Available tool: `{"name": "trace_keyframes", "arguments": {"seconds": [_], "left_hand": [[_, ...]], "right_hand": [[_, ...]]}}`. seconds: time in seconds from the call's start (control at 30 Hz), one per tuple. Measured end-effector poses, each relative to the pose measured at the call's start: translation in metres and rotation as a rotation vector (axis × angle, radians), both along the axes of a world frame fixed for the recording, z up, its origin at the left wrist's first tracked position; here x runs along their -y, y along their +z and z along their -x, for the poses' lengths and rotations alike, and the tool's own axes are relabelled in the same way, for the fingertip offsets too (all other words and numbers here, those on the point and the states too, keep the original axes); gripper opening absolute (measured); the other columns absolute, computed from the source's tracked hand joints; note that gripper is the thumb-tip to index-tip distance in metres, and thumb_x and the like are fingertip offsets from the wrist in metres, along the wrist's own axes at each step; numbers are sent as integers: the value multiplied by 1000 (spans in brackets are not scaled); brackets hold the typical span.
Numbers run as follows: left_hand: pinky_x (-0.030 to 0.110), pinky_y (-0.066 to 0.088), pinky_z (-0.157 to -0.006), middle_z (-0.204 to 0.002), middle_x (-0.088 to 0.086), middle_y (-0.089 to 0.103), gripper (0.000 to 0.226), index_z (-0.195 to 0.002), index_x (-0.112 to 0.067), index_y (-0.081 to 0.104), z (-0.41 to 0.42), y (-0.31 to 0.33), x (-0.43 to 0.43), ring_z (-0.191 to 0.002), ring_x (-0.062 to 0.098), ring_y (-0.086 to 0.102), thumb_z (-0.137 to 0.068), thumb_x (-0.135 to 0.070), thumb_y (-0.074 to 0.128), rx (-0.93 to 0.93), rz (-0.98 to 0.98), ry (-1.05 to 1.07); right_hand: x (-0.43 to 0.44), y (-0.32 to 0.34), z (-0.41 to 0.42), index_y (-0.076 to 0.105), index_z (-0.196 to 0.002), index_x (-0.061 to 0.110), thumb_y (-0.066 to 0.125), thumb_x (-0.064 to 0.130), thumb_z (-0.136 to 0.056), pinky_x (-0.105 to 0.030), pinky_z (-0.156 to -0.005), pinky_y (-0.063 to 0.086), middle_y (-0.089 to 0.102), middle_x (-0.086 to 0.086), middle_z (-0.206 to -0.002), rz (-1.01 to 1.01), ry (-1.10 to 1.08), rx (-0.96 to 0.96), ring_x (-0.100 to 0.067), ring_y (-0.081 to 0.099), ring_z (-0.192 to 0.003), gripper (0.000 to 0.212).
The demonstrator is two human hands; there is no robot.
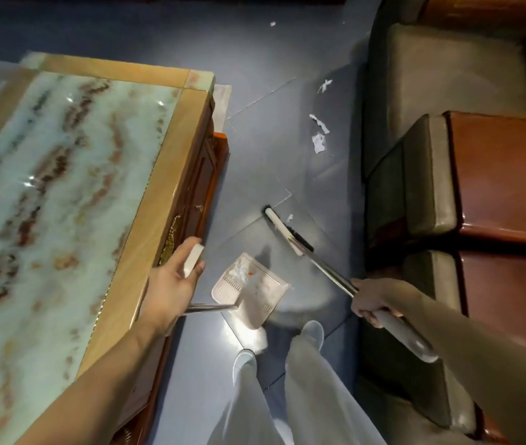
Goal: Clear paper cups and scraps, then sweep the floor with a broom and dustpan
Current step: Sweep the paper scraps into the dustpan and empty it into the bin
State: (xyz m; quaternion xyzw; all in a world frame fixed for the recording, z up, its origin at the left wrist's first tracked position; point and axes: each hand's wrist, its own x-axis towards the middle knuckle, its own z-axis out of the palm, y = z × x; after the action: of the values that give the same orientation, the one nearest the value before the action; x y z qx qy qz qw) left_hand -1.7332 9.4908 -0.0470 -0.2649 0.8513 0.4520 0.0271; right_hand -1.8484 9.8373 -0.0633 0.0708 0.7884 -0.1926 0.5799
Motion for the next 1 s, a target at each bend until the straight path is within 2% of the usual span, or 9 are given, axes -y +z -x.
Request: {"name": "trace_keyframes", "arguments": {"seconds": [0.1, 0.23, 0.4, 0.53, 0.63, 0.77, 0.83, 0.93, 1.0], "left_hand": [[-1, 38, -60, -84, -46, 57, 41, -115, -65, 47, -3, -4, -2, -69, -24, 51, -93, -33, 61, -22, -40, -38], [12, 40, -70, -89, -48, 56, 42, -114, -69, 45, -9, -10, 1, -82, -27, 51, -92, -36, 61, -50, -43, -50], [22, 45, -82, -103, -19, 64, 39, -120, -58, 49, -12, -8, 10, -90, -3, 60, -92, -34, 62, -100, -83, -31], [30, 49, -84, -102, -12, 64, 37, -123, -47, 50, -17, 6, 9, -80, -2, 58, -93, -27, 60, -165, -104, 22], [42, 52, -73, -97, 1, 66, 35, -123, -44, 50, -5, 21, 6, -72, 18, 56, -95, -25, 59, -186, -114, 23], [21, 42, -77, -96, -18, 61, 33, -122, -41, 52, 34, 35, -9, -85, -14, 56, -95, -24, 59, -248, -83, -18], [14, 39, -78, -98, -22, 59, 33, -123, -41, 53, 60, 39, -17, -88, -20, 52, -95, -25, 59, -259, -70, -17], [17, 42, -84, -107, -19, 59, 33, -124, -39, 52, 108, 40, -30, -97, 0, 57, -94, -26, 60, -285, -34, -8], [30, 51, -88, -110, -16, 60, 34, -125, -38, 52, 145, 39, -39, -102, 13, 61, -94, -26, 60, -289, -24, 4]], "right_hand": [[4, 8, -40, 37, -143, 4, 57, 3, -85, -13, -33, 40, 47, 1, -72, -2, -34, 68, -7, 50, -48, 62], [15, 27, -103, 35, -147, 19, 58, 15, -85, -14, -39, 42, 49, 6, -73, 3, 74, 86, -2, 53, -45, 67], [24, 65, -134, 31, -146, 23, 55, 11, -88, -19, -43, 44, 53, 0, -72, 8, 37, 164, -7, 51, -47, 64], [32, 90, -141, 32, -137, 25, 49, 2, -87, -21, -46, 43, 53, -11, -74, 3, -7, 145, -11, 45, -47, 57], [28, 103, -130, 33, -133, 29, 49, -1, -86, -22, -42, 41, 51, -5, -58, 61, -63, 74, -11, 43, -41, 58], [16, 113, -84, 30, -135, 26, 50, -2, -88, -21, -39, 42, 51, 3, -43, 103, -116, 24, -10, 44, -37, 58], [6, 111, -55, 27, -139, 24, 51, -1, -88, -21, -40, 43, 51, 2, -44, 111, -141, 13, -10, 44, -38, 62], [-10, 106, -8, 30, -139, 19, 49, -1, -87, -21, -40, 42, 50, 1, -44, 121, -186, -23, -11, 45, -37, 59], [-21, 98, 28, 33, -137, 17, 49, 0, -87, -21, -39, 42, 50, 2, -44, 134, -185, -64, -11, 45, -37, 55]]}}
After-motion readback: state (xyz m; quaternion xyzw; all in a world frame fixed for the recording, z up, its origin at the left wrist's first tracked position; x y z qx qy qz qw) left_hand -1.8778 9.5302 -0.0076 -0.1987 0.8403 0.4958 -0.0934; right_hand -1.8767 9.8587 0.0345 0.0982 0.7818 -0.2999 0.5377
